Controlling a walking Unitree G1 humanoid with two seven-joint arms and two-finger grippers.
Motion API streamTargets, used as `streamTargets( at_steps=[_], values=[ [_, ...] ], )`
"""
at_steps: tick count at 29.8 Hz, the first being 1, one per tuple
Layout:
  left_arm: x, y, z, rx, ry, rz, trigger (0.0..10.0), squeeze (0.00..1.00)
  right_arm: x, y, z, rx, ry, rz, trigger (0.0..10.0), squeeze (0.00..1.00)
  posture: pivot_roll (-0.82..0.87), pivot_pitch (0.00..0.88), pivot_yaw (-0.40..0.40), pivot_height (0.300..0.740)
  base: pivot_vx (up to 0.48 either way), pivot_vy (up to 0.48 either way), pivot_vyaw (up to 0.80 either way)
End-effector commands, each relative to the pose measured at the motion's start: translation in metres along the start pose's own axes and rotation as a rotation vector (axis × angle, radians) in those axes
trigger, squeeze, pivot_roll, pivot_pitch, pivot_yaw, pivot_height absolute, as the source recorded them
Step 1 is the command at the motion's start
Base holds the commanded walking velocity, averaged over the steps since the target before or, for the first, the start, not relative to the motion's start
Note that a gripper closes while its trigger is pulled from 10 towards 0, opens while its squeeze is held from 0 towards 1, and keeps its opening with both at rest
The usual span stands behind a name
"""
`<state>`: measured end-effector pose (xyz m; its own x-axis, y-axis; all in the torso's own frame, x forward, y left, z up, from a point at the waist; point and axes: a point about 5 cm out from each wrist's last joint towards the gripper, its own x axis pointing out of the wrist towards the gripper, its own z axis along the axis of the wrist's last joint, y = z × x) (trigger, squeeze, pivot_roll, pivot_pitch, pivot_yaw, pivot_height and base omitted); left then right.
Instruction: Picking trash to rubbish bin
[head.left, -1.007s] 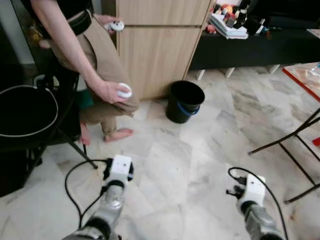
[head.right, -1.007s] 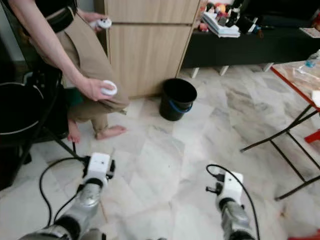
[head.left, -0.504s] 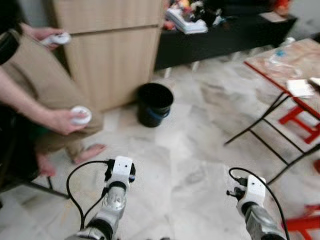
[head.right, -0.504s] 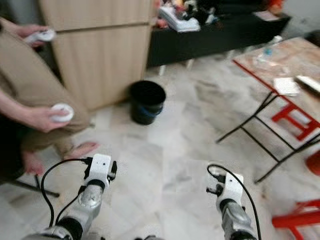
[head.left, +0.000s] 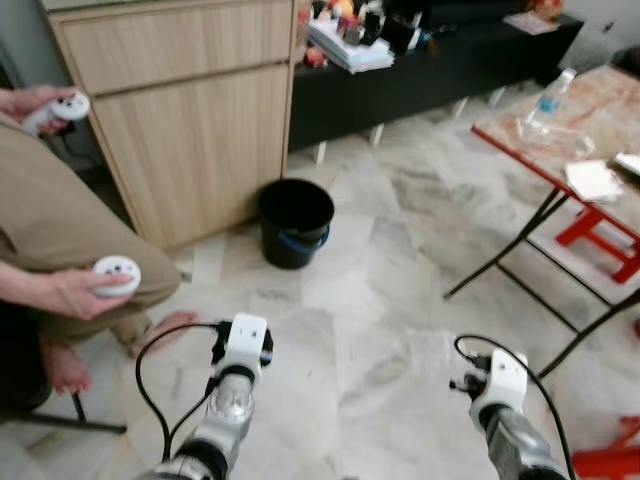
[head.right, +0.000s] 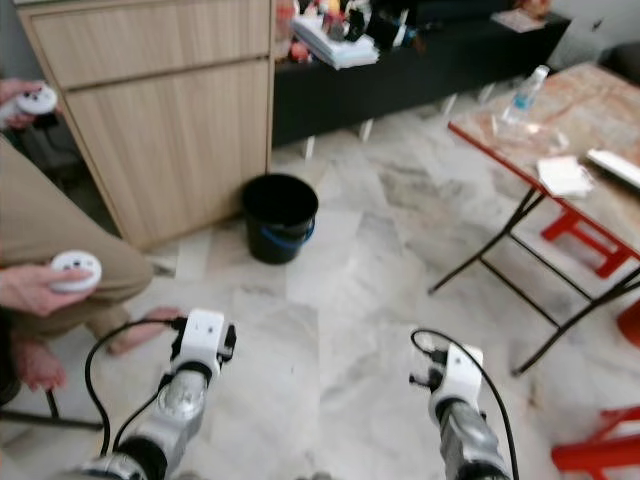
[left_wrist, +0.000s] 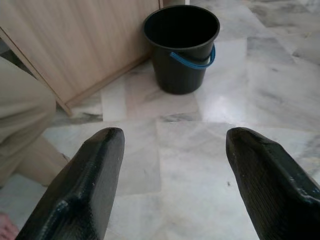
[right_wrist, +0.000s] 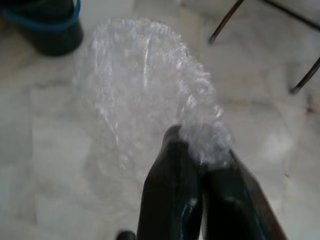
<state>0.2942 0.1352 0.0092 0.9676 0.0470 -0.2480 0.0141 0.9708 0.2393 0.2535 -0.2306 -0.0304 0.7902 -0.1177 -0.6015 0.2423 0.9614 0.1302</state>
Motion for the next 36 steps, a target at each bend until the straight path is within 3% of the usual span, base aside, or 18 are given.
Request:
streamTargets(
  at_steps=[1,36],
  values=[
    [-0.0019,0.0005,-0.0042,-0.003,0.017,0.005,10.0,0.0,-0.0016,-0.0026,-0.0061,0.012,0.024,-0.006,10.0,0.0,0.04,0.144,-0.174,0.74,0.364,0.0,-0.8],
    [-0.0022,0.0072,-0.0067,-0.015,0.027,0.037,10.0,0.0,-0.0008,-0.0059,-0.0012,0.053,0.005,-0.043,10.0,0.0,0.05,0.183,-0.182,0.74,0.367,0.0,-0.04]
  ],
)
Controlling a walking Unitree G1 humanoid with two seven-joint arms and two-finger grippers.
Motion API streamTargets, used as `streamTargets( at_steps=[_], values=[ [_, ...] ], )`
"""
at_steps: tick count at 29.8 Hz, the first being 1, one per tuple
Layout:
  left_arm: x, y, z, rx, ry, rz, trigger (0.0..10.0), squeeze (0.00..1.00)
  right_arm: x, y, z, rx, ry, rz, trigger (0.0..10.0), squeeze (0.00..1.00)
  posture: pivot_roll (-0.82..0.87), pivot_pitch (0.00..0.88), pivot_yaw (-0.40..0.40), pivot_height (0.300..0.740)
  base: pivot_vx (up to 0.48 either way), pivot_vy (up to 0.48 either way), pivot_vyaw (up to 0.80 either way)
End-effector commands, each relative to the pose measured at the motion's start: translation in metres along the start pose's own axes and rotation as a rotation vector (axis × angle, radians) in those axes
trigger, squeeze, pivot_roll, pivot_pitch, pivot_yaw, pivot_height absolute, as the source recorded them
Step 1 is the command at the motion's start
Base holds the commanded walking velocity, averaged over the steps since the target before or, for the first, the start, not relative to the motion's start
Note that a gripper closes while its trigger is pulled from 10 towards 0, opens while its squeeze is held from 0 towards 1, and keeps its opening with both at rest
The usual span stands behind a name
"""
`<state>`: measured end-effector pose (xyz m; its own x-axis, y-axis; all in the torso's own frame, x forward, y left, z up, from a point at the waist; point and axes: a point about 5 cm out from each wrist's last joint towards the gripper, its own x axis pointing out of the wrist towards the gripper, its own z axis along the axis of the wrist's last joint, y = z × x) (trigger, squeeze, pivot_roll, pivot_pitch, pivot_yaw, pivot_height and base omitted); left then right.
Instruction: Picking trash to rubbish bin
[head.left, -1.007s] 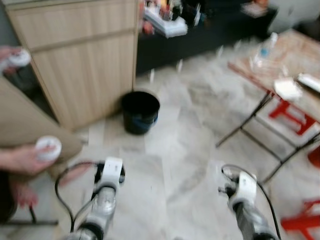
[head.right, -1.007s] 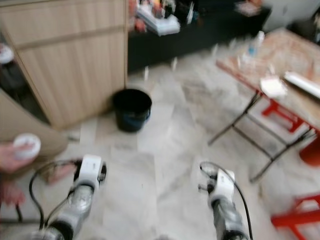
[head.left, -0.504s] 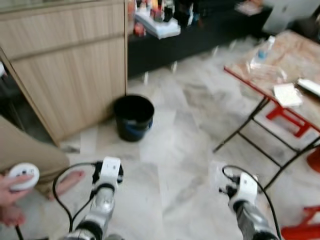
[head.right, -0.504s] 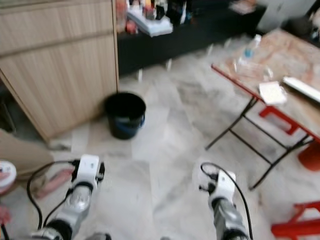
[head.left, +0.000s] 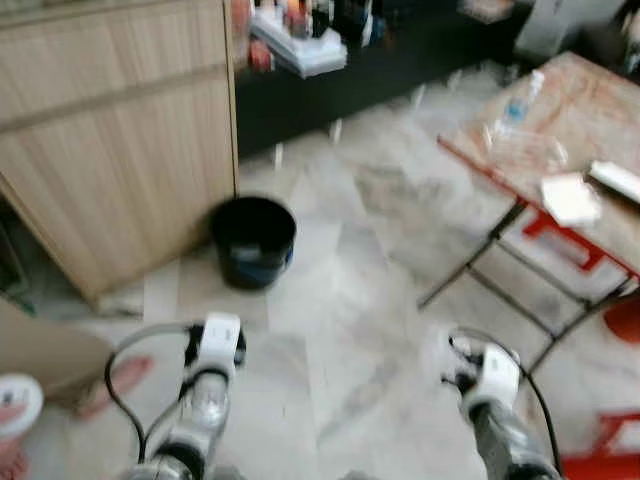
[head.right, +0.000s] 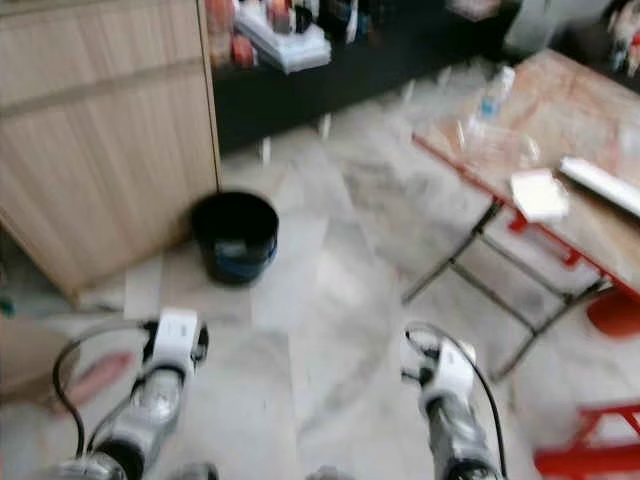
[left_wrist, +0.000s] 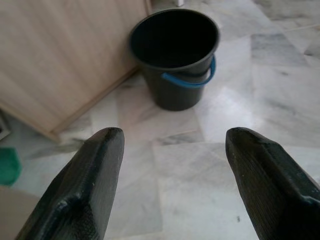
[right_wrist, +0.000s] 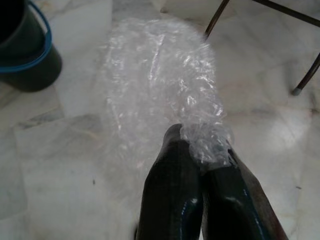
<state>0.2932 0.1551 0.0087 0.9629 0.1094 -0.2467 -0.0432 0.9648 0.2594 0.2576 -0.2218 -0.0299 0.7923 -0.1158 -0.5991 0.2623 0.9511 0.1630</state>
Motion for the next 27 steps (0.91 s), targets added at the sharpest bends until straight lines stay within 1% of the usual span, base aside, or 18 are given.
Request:
streamTargets(
  at_steps=[1,10,18,27],
  values=[
    [-0.003,-0.0118,-0.0013,-0.019,0.013,-0.024,10.0,0.0,-0.0028,-0.0154,-0.0012,0.013,0.007,-0.046,10.0,0.0,0.05,0.183,-0.182,0.74,0.371,0.0,0.0],
    [-0.0034,-0.0135,-0.0012,-0.019,0.011,-0.03,10.0,0.0,-0.003,-0.0174,-0.0003,0.023,0.005,-0.051,10.0,0.0,0.05,0.173,-0.179,0.74,0.378,0.0,0.0],
    [-0.0032,-0.015,-0.0006,-0.014,0.011,-0.038,10.0,0.0,-0.0029,-0.017,-0.0004,0.005,0.012,-0.043,10.0,0.0,0.05,0.159,-0.177,0.74,0.387,0.0,0.0],
    [-0.0041,-0.0163,-0.0014,-0.012,0.012,-0.045,10.0,0.0,-0.0028,-0.0173,-0.0001,0.022,0.01,-0.048,10.0,0.0,0.06,0.143,-0.174,0.74,0.391,0.0,0.0]
  ],
)
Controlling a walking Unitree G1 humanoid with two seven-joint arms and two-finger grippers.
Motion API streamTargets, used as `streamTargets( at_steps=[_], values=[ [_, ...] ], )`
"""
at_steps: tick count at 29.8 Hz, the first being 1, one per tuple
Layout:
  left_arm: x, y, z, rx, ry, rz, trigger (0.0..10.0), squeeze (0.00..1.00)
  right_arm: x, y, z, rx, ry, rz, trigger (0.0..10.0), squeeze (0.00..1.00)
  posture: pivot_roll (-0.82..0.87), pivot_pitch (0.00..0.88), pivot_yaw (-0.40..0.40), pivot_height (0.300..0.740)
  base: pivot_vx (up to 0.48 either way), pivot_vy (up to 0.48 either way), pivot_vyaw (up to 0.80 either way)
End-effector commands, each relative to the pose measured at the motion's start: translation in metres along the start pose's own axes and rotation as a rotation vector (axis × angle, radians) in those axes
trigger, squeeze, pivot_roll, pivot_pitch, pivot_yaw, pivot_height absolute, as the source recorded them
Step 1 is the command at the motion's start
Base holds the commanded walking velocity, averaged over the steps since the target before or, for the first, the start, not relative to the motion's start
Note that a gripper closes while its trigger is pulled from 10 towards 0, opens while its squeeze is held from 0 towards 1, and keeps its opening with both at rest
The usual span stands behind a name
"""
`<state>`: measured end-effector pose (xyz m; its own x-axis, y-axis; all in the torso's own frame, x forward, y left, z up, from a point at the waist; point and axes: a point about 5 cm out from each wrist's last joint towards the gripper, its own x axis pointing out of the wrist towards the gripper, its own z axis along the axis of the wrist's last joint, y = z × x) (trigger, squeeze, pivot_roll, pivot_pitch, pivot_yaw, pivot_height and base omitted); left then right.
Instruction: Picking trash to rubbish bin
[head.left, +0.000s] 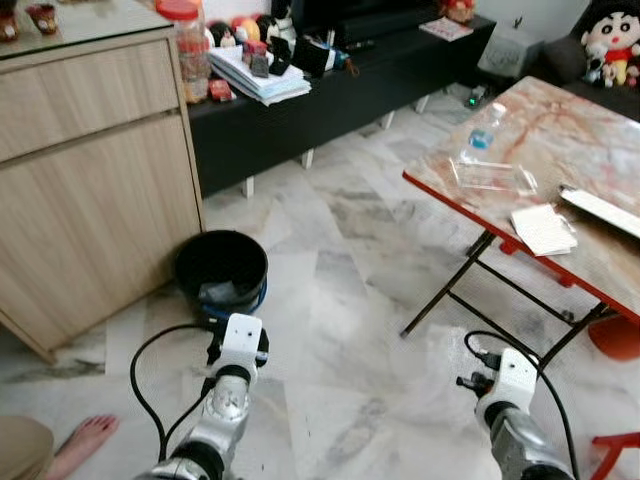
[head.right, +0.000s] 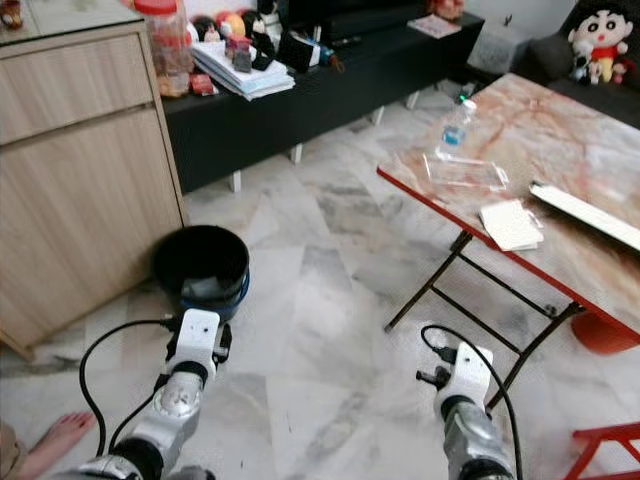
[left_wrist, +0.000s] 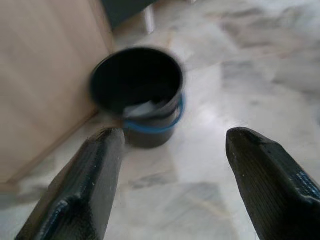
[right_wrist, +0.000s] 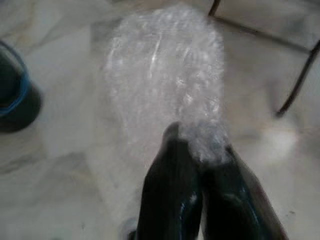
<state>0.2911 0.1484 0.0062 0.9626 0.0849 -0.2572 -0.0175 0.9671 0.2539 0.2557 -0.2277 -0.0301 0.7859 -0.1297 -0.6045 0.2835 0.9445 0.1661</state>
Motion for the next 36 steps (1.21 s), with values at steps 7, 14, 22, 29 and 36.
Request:
streamTargets(
  at_steps=[7,14,22,29,36],
  values=[
    [-0.0021,-0.0098,-0.0004,-0.008,0.005,-0.024,10.0,0.0,-0.0016,-0.0079,0.0002,-0.02,-0.003,-0.006,10.0,0.0,0.06,0.139,-0.17,0.74,0.396,0.0,0.23],
    [-0.0013,-0.0082,0.0006,-0.007,0.002,-0.019,10.0,0.0,-0.0014,-0.006,-0.0006,-0.003,0.0,-0.001,10.0,0.0,0.06,0.161,-0.173,0.74,0.395,0.0,0.79],
    [-0.0011,-0.0069,0.0005,-0.008,0.003,-0.013,10.0,0.0,-0.0016,-0.0075,-0.0022,0.011,0.01,-0.023,10.0,0.0,0.06,0.174,-0.174,0.74,0.396,0.0,0.15],
    [-0.001,-0.006,0.0002,-0.011,0.005,-0.01,10.0,0.0,-0.0016,-0.0073,-0.0028,0.011,0.013,-0.025,10.0,0.0,0.06,0.185,-0.173,0.74,0.394,0.0,0.0],
    [-0.0013,-0.0069,0.0001,-0.016,0.006,-0.008,10.0,0.0,-0.0007,-0.0045,-0.0001,-0.01,0.007,-0.008,10.0,0.0,0.06,0.189,-0.178,0.74,0.397,0.0,0.0]
  ],
)
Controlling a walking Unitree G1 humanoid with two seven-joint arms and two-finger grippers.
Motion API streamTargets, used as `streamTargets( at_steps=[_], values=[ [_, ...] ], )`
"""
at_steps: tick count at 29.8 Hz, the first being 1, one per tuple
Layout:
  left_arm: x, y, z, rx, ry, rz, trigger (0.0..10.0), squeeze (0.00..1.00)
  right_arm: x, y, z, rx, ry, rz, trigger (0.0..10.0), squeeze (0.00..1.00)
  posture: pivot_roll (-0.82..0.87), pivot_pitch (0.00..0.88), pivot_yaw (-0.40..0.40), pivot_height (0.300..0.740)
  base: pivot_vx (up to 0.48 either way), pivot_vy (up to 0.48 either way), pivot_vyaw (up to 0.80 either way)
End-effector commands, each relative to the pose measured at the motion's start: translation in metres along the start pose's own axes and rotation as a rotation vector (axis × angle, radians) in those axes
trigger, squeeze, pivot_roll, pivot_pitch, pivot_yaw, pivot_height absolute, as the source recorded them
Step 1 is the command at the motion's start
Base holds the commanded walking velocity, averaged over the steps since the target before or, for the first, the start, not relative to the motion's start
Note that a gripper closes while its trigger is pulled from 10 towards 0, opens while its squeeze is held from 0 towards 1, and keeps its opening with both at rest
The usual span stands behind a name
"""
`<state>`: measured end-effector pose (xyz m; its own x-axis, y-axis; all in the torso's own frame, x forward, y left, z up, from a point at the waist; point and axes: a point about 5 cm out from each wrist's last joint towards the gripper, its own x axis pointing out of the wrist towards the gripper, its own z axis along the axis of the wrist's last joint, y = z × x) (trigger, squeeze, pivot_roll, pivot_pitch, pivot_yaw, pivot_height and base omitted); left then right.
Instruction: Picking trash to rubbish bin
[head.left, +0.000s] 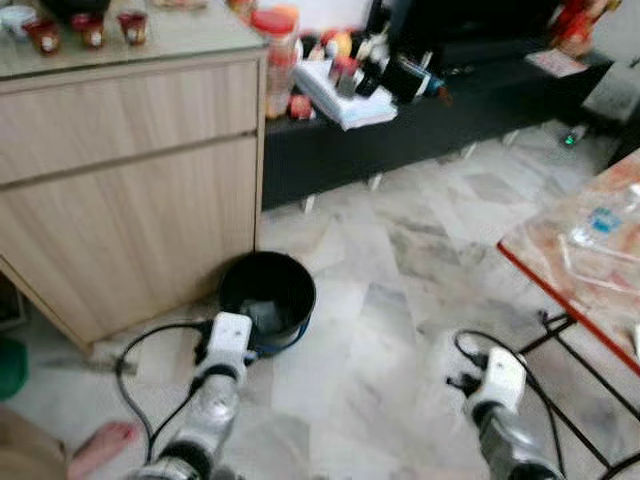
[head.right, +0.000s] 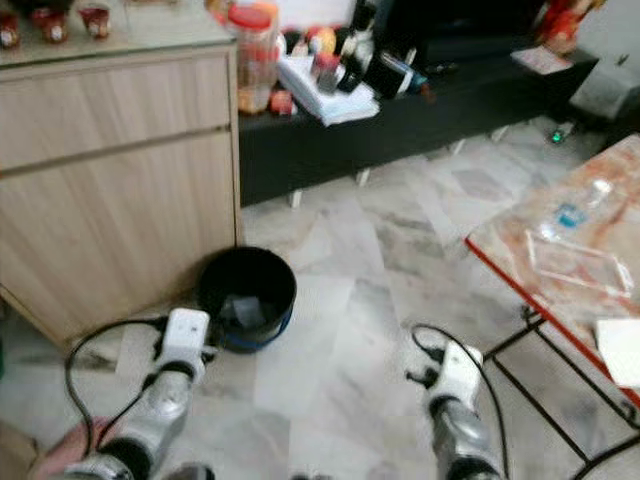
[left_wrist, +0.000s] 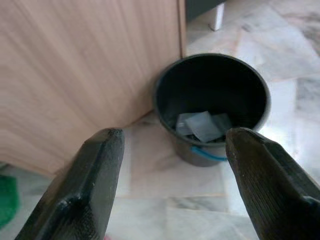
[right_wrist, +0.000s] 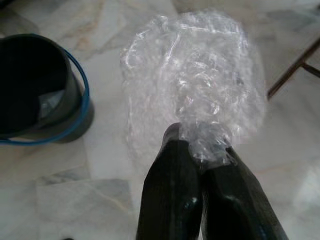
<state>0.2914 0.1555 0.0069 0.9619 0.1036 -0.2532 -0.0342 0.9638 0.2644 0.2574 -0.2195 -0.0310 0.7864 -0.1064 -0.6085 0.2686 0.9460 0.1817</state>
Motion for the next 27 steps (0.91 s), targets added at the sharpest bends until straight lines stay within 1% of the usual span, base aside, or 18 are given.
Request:
streamTargets(
  at_steps=[1,10,14,20,27],
  values=[
    [-0.0023,-0.014,0.0012,-0.022,0.005,-0.027,10.0,0.0,-0.0017,-0.0123,0.0024,-0.013,-0.003,-0.029,10.0,0.0,0.06,0.189,-0.178,0.74,0.394,0.0,0.0],
    [-0.0024,-0.0139,0.0007,-0.024,0.008,-0.025,10.0,0.0,-0.0009,-0.0104,0.0045,-0.012,-0.009,-0.028,10.0,0.0,0.06,0.193,-0.179,0.74,0.395,0.0,0.0],
    [-0.0024,-0.0142,0.001,-0.026,0.008,-0.025,10.0,0.0,-0.001,-0.0124,0.0049,0.024,-0.009,-0.042,10.0,0.0,0.06,0.191,-0.18,0.74,0.397,0.0,0.0],
    [-0.0022,-0.0146,0.0013,-0.027,0.008,-0.026,10.0,0.0,-0.0009,-0.0135,0.0056,0.036,-0.008,-0.045,10.0,0.0,0.06,0.189,-0.18,0.74,0.398,0.0,0.0],
    [-0.0022,-0.015,0.0014,-0.027,0.008,-0.028,10.0,0.0,-0.0009,-0.012,0.0051,0.018,-0.007,-0.033,10.0,0.0,0.06,0.189,-0.181,0.74,0.398,0.0,-0.42]
  ],
)
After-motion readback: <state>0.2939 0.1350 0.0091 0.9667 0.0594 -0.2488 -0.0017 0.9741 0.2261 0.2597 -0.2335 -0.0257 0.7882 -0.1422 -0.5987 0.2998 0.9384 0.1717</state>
